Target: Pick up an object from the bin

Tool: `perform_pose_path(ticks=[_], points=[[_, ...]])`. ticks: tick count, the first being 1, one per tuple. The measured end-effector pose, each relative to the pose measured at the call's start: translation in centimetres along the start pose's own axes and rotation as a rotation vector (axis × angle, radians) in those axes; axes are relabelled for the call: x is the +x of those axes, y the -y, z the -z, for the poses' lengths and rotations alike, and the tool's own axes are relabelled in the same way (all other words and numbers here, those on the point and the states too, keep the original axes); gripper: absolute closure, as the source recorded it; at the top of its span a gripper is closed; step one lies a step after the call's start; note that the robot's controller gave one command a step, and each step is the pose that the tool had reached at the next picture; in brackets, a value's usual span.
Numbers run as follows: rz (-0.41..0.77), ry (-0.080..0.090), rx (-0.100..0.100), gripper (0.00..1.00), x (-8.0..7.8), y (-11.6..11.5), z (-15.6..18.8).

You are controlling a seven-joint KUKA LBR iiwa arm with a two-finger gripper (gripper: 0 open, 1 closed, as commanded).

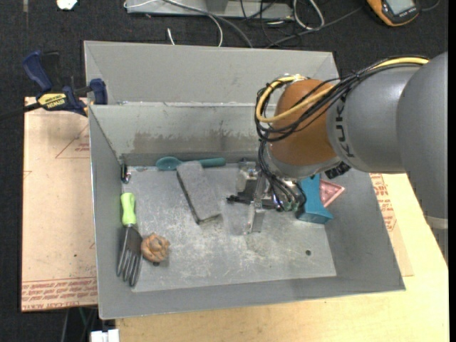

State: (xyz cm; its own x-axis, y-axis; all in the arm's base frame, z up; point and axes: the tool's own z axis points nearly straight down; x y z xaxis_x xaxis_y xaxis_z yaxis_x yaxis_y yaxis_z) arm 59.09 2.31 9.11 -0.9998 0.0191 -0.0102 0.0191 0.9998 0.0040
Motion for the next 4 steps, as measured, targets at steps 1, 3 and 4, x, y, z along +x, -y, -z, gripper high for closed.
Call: perform_pose_path(ticks=[1, 3, 4], points=[[0.003, -0.004, 0.001, 0.00, -2.0, 3.7, -1.5], [0.152, 0.001, -0.004, 1.00, -3.8, 6.9, -1.1], [0.133, -0.001, -0.006, 1.00, -3.7, 6.9, 6.1]])
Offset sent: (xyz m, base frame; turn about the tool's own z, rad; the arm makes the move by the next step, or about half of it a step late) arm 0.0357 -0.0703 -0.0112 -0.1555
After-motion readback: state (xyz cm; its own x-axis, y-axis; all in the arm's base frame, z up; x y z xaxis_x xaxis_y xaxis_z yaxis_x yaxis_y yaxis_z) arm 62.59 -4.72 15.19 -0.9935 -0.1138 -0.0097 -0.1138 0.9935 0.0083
